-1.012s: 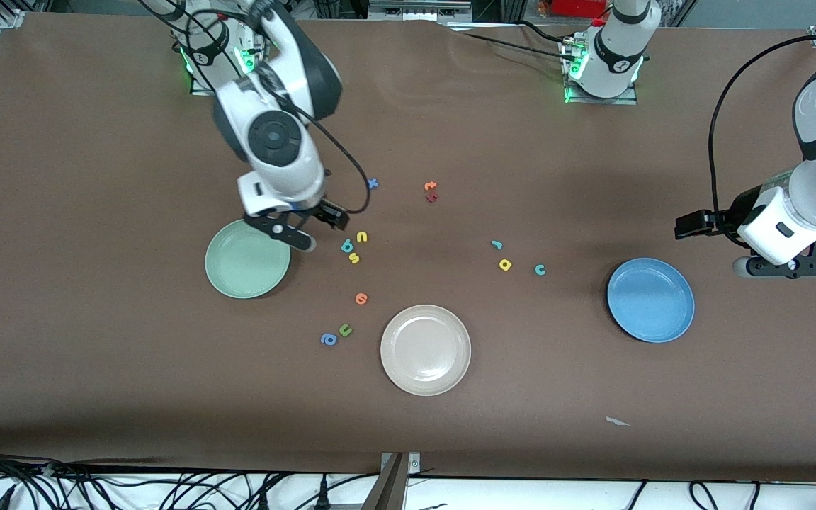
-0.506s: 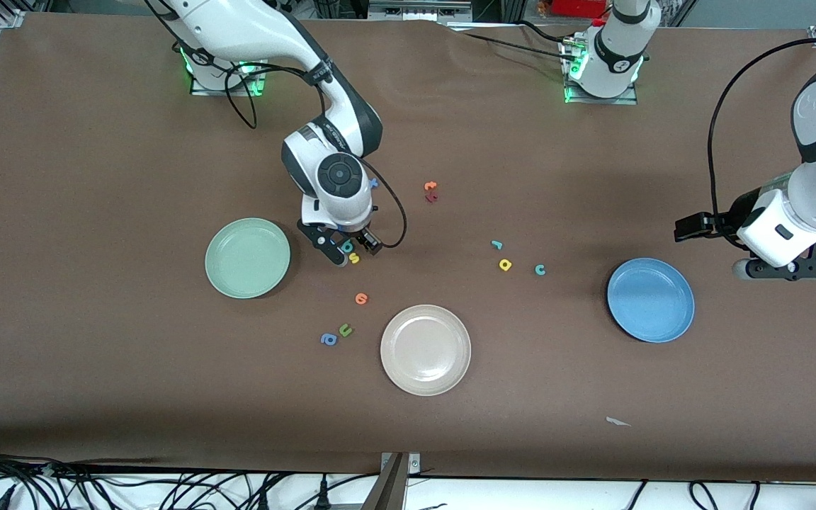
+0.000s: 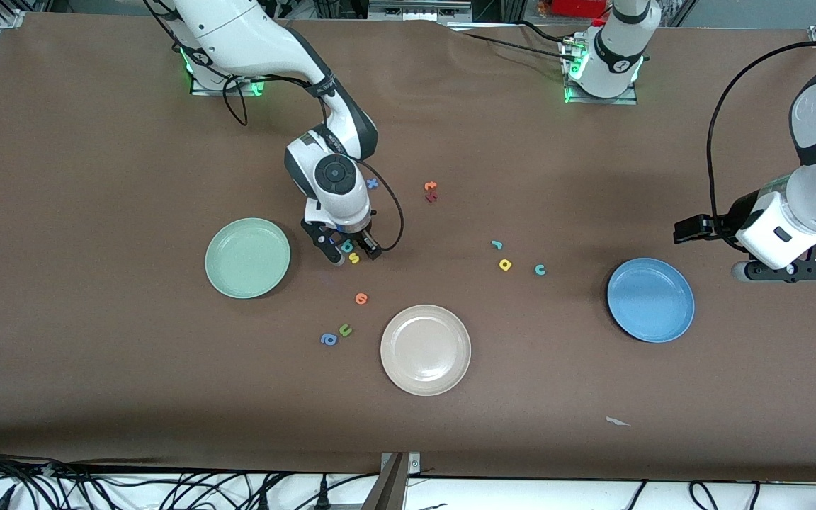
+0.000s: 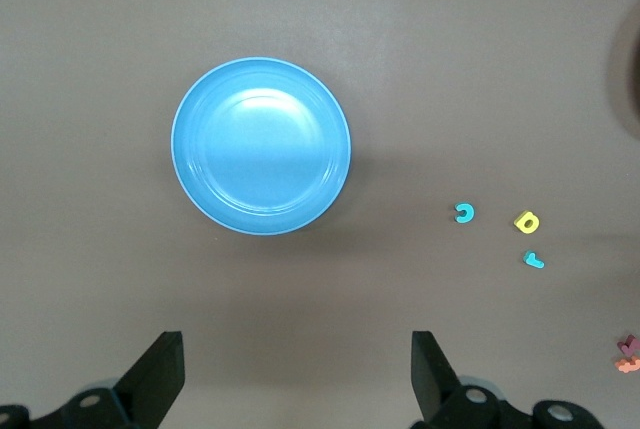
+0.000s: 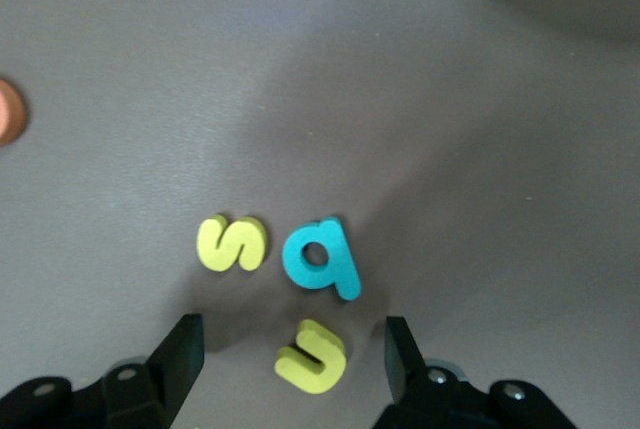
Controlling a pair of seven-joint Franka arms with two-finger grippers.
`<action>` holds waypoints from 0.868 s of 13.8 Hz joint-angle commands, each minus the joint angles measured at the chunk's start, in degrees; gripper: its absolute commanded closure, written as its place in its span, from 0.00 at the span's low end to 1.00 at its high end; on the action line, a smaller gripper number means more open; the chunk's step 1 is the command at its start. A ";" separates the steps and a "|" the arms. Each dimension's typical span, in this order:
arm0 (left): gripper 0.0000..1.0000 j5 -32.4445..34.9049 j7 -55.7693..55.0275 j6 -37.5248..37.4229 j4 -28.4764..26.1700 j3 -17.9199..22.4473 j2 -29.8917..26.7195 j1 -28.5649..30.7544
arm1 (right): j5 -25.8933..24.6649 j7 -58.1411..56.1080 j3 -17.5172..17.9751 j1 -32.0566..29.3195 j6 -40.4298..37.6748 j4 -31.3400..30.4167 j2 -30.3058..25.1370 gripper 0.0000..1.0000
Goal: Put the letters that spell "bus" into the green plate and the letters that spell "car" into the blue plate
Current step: 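Reach the right gripper down to the yellow u beside the green plate, then carry the yellow u into the green plate while the left gripper reaches the cyan c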
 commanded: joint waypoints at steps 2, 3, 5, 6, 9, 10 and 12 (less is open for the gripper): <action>0.00 -0.51 0.28 0.56 0.96 0.06 1.15 0.11 | -0.25 1.51 -0.39 1.65 1.47 -1.98 -1.00 0.24; 0.00 -0.51 0.28 1.52 0.96 0.06 1.24 0.11 | -0.25 1.51 -0.39 1.74 1.47 -2.07 -1.00 0.28; 0.00 -0.51 0.28 1.97 0.96 0.06 1.68 0.11 | -0.25 1.60 -0.39 2.01 1.30 -2.16 -1.00 0.31; 0.00 -0.51 0.28 1.97 0.96 0.06 2.03 0.11 | -0.25 1.60 -0.39 2.01 1.30 -2.16 -1.00 0.35; 0.00 -0.51 0.28 3.99 0.69 0.06 3.25 0.20 | -0.25 1.60 -0.48 2.01 1.12 -2.16 -1.35 0.36; 0.00 -0.51 0.28 4.16 0.78 0.06 3.43 0.20 | -0.25 1.51 -0.66 2.01 1.12 -2.16 -1.44 0.36; 0.00 -0.51 0.28 4.95 0.69 0.06 3.79 0.20 | -0.34 1.51 -0.83 2.01 1.12 -2.16 -1.44 0.36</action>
